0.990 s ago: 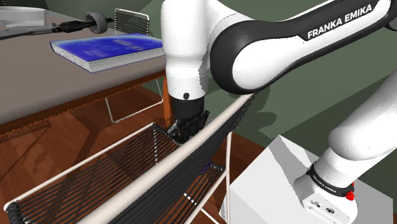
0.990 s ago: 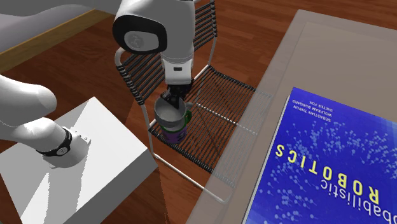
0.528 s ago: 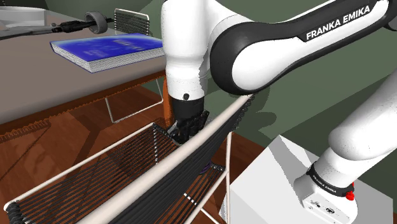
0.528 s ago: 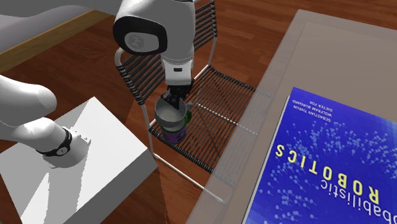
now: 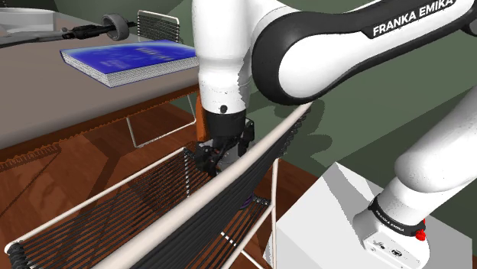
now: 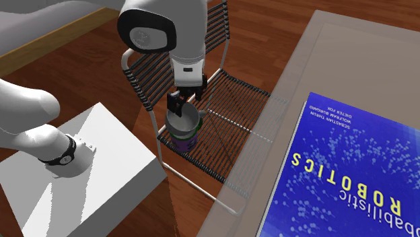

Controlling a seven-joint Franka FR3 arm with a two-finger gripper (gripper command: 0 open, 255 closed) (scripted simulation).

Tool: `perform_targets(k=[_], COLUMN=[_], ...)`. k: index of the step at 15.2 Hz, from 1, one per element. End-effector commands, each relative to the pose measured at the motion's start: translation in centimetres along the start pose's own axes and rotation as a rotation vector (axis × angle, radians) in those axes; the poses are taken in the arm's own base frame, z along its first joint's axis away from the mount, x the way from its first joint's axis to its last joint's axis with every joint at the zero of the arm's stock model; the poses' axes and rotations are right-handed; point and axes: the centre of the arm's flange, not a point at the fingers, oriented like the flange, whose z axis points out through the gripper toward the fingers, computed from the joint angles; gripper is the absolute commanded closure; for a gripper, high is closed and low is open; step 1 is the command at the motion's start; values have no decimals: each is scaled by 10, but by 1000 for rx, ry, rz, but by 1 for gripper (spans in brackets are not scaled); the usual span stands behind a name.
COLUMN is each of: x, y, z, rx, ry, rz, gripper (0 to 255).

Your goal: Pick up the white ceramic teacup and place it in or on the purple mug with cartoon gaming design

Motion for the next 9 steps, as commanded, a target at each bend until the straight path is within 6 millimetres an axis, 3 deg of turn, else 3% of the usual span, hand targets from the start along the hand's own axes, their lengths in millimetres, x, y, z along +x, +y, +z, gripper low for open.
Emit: perform_targets(k=[1, 2, 9], x=[-1, -1, -1], y=[0, 0, 0], z=[-21, -31, -31], rx=[-3, -3, -3], ry=[-3, -3, -3], rz=[-1, -1, -1], gripper=[0, 0, 0])
